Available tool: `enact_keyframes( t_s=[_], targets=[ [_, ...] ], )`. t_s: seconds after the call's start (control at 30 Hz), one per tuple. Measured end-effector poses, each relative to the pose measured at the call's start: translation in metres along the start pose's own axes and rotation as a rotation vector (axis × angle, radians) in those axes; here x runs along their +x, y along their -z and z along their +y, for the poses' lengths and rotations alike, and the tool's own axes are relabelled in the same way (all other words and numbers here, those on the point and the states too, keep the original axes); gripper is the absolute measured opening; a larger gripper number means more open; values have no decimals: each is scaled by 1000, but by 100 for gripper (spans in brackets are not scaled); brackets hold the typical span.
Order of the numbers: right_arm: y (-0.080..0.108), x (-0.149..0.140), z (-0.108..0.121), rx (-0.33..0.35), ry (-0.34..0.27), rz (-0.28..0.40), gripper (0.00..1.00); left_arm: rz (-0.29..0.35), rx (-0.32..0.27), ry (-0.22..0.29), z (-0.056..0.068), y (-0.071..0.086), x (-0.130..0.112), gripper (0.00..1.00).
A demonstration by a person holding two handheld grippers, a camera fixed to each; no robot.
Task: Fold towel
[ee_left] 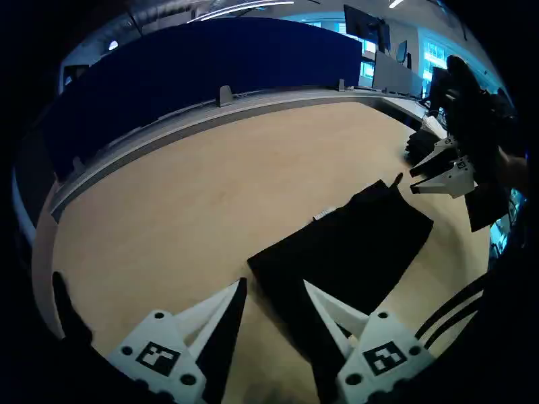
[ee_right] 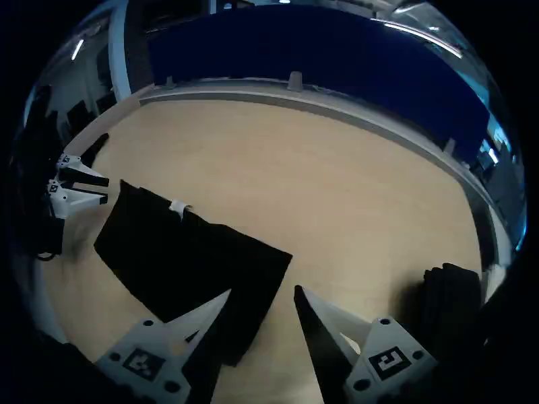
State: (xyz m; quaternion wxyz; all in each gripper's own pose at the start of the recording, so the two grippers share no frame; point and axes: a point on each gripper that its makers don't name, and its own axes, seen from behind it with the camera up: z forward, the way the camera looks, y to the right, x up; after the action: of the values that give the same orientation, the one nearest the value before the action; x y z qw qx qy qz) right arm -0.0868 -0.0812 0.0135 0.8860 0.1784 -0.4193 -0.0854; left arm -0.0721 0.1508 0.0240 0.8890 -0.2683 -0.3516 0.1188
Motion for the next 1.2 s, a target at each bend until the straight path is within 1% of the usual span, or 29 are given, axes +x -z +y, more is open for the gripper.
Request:
enact_keyframes(
  t_s=[0.03,0.1,0.2,0.23,0.37,0.57,0.8,1.2],
  targets=[
    [1,0,1,-1,-4,2,69,1,2,0,-1,1,0,67],
    [3,1,3,-3,-13,7,73,3,6,-1,-2,2,1,70],
    [6,2,2,5,-26,12,77,4,3,9,-2,5,1,75],
    [7,2,2,7,-29,14,78,5,1,12,-1,6,1,78],
    [11,3,1,9,-37,22,78,7,0,23,-1,10,1,81],
    [21,2,0,8,-32,27,78,15,8,29,0,18,3,83],
    [34,-5,-6,12,-23,30,79,29,18,47,5,33,5,83],
    [61,-30,-11,4,-20,20,79,20,44,82,15,61,-13,84]
  ],
)
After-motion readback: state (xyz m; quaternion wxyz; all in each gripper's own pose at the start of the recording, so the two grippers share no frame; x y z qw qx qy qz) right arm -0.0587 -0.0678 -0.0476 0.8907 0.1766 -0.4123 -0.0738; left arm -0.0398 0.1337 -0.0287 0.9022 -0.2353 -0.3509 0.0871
